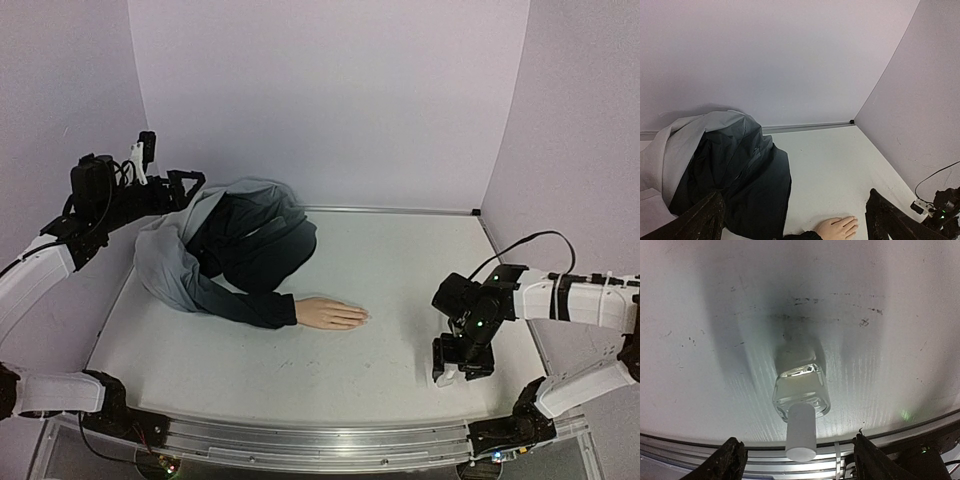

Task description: Paint the nails

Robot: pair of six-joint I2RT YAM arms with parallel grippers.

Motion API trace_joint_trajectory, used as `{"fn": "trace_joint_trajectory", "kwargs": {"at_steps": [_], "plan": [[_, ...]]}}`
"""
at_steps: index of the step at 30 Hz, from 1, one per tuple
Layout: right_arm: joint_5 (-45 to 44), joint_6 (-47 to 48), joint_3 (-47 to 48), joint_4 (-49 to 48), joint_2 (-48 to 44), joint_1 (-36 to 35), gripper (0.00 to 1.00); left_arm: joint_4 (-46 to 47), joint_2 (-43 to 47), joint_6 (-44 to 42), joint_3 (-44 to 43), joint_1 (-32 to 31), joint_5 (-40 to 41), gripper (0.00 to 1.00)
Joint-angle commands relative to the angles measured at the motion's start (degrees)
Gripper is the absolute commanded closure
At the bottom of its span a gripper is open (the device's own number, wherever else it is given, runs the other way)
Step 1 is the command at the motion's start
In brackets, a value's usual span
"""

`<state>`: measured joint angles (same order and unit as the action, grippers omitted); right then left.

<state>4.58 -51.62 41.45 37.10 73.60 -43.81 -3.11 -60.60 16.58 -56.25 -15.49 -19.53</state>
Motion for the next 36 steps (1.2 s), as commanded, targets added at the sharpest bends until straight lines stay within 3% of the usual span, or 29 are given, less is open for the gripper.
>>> {"fn": "trace_joint_trajectory", "kwargs": {"at_steps": [1, 2, 7, 18, 27, 31, 36], "plan": [[-2.9, -4.0, -0.7, 0.7, -0.7, -0.3, 0.32, 1.2, 0.4, 0.3, -3.2, -0.2, -1.0, 0.00], [-3.8, -4.6, -0.5, 0.3, -0.5, -0.3, 0.37, 1.1, 0.2, 0.4, -3.2, -0.2, -1.0, 0.01], [-6.0, -5.0, 0.3, -3.5, 1.5, -0.3, 0.44, 1.1, -0.4, 0.9, -3.3, -0.3, -1.4, 0.00], [-6.1, -6.1, -1.1, -2.4, 0.9, -0.3, 0.68, 0.4, -2.3, 1.8, -4.1, -0.2, -3.3, 0.00], [-5.8, -6.8, -1.9, -0.4, -1.7, -0.3, 0.69, -0.3, -4.9, 2.9, -5.2, -0.3, -6.0, 0.00], [-5.3, -6.6, -2.5, -0.8, -1.9, -0.3, 0.77, -0.5, -5.7, 3.4, -5.7, -0.2, -7.1, 0.01], [-5.2, -5.8, -2.6, -2.0, -1.2, -0.3, 0.78, -0.5, -7.2, 4.6, -6.2, -0.3, -8.0, 0.00]]}}
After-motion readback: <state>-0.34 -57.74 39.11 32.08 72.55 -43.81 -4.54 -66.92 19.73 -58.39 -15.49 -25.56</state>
